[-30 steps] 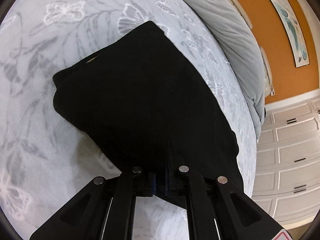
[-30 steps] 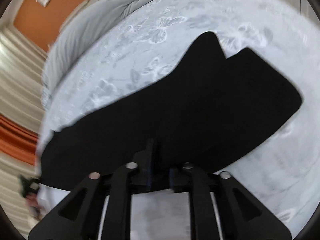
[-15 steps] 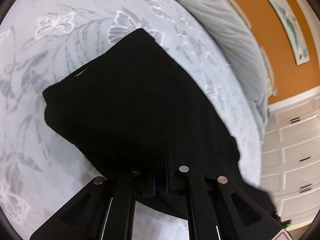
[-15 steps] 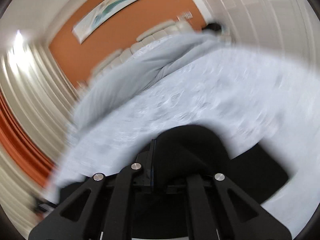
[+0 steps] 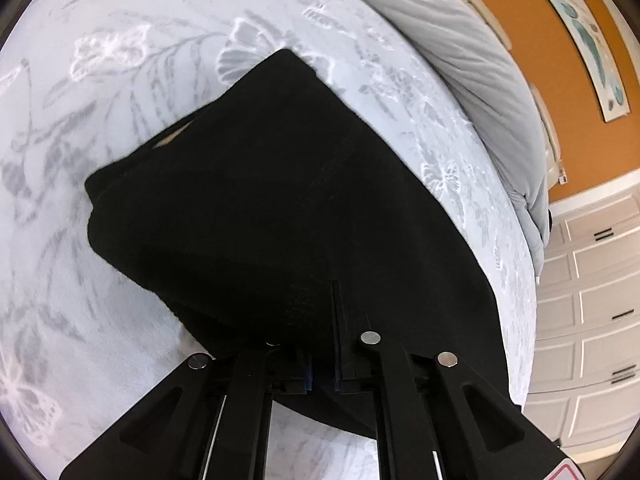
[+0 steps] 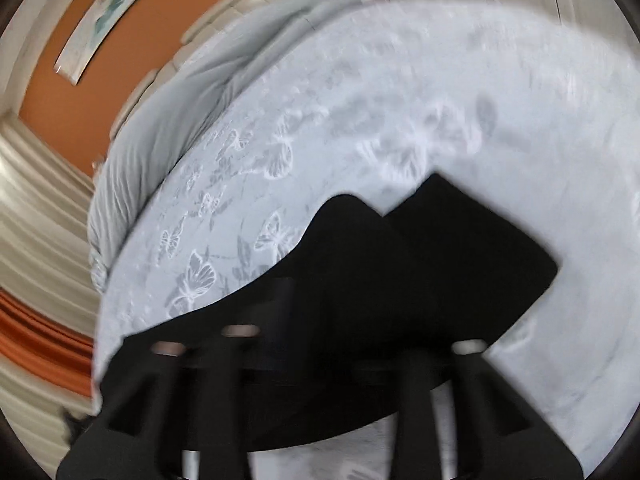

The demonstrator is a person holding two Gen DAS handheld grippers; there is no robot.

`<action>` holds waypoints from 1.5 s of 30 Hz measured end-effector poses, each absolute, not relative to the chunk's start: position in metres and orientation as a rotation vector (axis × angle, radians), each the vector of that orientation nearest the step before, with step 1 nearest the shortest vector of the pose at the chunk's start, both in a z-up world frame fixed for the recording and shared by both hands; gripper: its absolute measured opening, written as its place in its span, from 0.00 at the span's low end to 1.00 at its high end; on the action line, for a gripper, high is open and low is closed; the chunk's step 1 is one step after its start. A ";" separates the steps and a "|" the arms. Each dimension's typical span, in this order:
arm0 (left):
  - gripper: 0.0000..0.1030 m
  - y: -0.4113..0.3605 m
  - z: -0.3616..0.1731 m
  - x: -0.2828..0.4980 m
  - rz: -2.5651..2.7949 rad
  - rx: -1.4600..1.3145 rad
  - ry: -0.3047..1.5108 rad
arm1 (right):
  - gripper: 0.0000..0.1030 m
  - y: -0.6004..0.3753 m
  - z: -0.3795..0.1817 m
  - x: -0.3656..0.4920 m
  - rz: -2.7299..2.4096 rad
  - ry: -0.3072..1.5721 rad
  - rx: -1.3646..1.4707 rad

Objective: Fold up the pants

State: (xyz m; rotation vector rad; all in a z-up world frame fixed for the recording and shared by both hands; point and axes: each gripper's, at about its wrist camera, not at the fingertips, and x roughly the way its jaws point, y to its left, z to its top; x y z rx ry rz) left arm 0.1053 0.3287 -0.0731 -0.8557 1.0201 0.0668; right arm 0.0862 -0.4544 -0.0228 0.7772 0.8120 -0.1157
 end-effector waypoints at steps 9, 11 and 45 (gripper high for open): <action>0.07 0.333 -0.079 0.106 0.064 -0.884 1.035 | 0.08 -0.460 0.039 0.065 -0.165 0.537 0.680; 0.07 0.332 -0.079 0.106 0.065 -0.869 1.039 | 0.08 -0.462 0.033 0.065 -0.300 0.610 0.530; 0.09 0.339 -0.054 0.080 0.121 -0.831 0.976 | 0.68 -0.240 0.049 0.059 -0.005 0.731 0.036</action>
